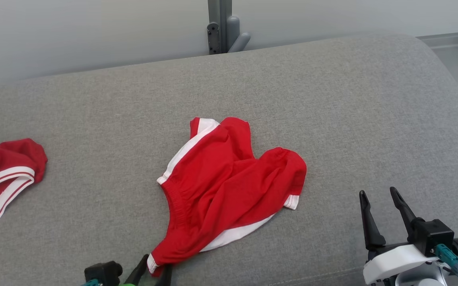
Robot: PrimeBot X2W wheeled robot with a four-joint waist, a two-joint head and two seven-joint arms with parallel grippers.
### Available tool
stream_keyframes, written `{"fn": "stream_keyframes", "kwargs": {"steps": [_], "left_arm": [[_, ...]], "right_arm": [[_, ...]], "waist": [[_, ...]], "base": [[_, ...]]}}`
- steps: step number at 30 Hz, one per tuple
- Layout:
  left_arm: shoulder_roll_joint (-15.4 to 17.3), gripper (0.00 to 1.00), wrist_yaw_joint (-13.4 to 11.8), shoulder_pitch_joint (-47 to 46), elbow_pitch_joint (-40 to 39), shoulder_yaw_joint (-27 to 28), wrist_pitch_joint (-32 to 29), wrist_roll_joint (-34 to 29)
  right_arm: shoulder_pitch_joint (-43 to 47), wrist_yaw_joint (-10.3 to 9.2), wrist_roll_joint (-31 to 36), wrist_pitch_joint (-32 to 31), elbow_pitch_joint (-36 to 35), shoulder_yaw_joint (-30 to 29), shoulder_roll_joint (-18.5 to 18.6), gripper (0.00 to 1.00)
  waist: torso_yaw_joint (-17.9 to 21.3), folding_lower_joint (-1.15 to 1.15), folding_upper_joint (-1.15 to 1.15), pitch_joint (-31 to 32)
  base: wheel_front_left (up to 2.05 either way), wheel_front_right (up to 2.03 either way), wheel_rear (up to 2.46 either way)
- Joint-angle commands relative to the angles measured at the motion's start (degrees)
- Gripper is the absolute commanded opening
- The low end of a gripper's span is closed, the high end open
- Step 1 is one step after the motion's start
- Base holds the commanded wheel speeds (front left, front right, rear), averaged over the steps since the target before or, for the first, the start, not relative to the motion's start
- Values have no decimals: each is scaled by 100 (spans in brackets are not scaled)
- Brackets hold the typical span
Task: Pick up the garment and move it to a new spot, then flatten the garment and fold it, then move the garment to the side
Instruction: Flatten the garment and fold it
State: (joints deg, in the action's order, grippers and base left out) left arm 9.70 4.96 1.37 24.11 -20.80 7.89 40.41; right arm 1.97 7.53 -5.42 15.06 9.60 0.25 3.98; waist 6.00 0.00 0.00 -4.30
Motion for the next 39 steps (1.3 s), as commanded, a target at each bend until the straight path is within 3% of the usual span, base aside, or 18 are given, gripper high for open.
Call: {"fn": "stream_keyframes", "kwargs": {"steps": [1, 15, 19, 24, 31, 39], "left_arm": [[78, 100, -5, 101, -276, -87, -268, 73], [443, 100, -653, 299, -2846, -360, -1838, 126], [481, 100, -1008, 353, -2969, -44, -1753, 97], [554, 100, -1194, 474, -2818, 223, -1720, 217], [615, 100, -1201, 593, -2351, 395, -1611, 332], [685, 100, -1102, 730, -2353, 409, -1671, 490]], "right_arm": [[-18, -8, -9, 17, -8, -23, 15, 100], [-144, -8, -57, 17, -1, -49, -64, 100], [-163, -8, -79, 17, -23, -79, -85, 100], [-128, -8, -79, 17, -37, -157, -95, 100], [-219, -8, -47, 17, -8, -122, -99, 100], [-167, -8, -11, 17, -4, -131, -101, 100]], "waist": [[98, 0, 0, -55], [607, 0, 0, -242], [689, 0, 0, -302], [593, 0, 0, -361], [386, 0, 0, -362], [206, 0, 0, -304]], "base": [[0, 0, 0], [0, 0, 0], [0, 0, 0], [0, 0, 0], [0, 0, 0], [0, 0, 0]]}}
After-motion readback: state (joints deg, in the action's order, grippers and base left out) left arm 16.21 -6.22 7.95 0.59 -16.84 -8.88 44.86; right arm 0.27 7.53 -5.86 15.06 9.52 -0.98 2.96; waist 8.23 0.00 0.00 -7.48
